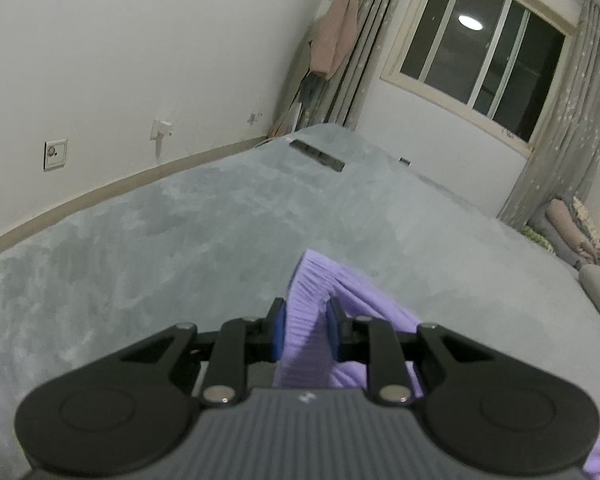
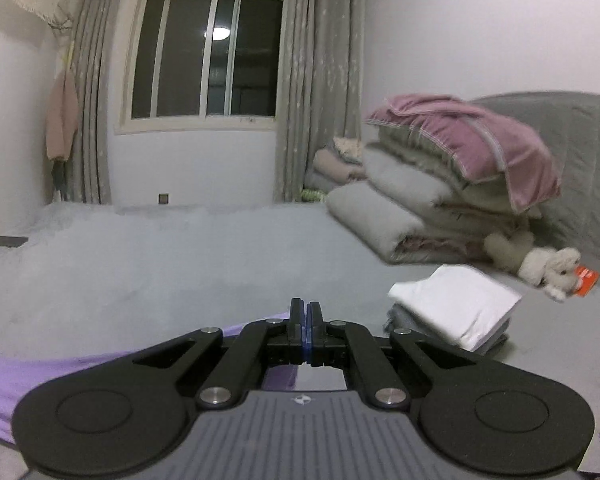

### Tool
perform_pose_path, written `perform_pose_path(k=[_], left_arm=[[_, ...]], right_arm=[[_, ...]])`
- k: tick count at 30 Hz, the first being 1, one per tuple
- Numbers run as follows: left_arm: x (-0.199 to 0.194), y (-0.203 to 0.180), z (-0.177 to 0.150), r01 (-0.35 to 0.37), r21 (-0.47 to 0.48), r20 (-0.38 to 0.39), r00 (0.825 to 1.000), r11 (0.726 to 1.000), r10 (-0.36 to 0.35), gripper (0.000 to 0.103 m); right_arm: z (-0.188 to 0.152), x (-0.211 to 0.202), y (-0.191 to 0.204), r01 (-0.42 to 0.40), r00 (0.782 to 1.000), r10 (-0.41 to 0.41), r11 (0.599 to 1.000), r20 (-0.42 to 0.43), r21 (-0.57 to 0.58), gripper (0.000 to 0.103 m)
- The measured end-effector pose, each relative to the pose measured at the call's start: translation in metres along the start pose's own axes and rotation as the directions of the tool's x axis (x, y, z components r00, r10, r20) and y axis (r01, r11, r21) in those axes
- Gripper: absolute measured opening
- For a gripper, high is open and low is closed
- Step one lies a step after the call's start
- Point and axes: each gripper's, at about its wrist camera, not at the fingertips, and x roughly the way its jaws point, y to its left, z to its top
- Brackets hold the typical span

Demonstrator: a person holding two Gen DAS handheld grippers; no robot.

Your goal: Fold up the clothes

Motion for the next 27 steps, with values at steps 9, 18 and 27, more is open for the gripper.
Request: perform_pose_path(k=[9, 18, 27], left_arm=[[0.018, -0.009, 0.0, -0.039, 0.039, 0.002, 0.999, 0.998, 0.039, 0.019], [0.058, -0.018, 0.003, -0.121, 0.074, -0.027, 0.992, 0.99, 0.123, 0.002], [0.051, -0.008, -0.004, -0.111, 0.082, -0.123, 0.985, 0.99, 0.121, 0.006]], right_arm=[[0.002, 0.022, 0.0, 0.001, 0.998, -0.002, 1.0, -0.064, -0.001, 0.002], [-0.031, 0.158, 0.03, 0.056, 0.983, -0.058, 0.998, -0.174, -0.017, 0.002], [-0.053, 0.211, 0.045, 0.18, 0.953, -0.206, 0.975, -0.221, -0.132, 0.002]])
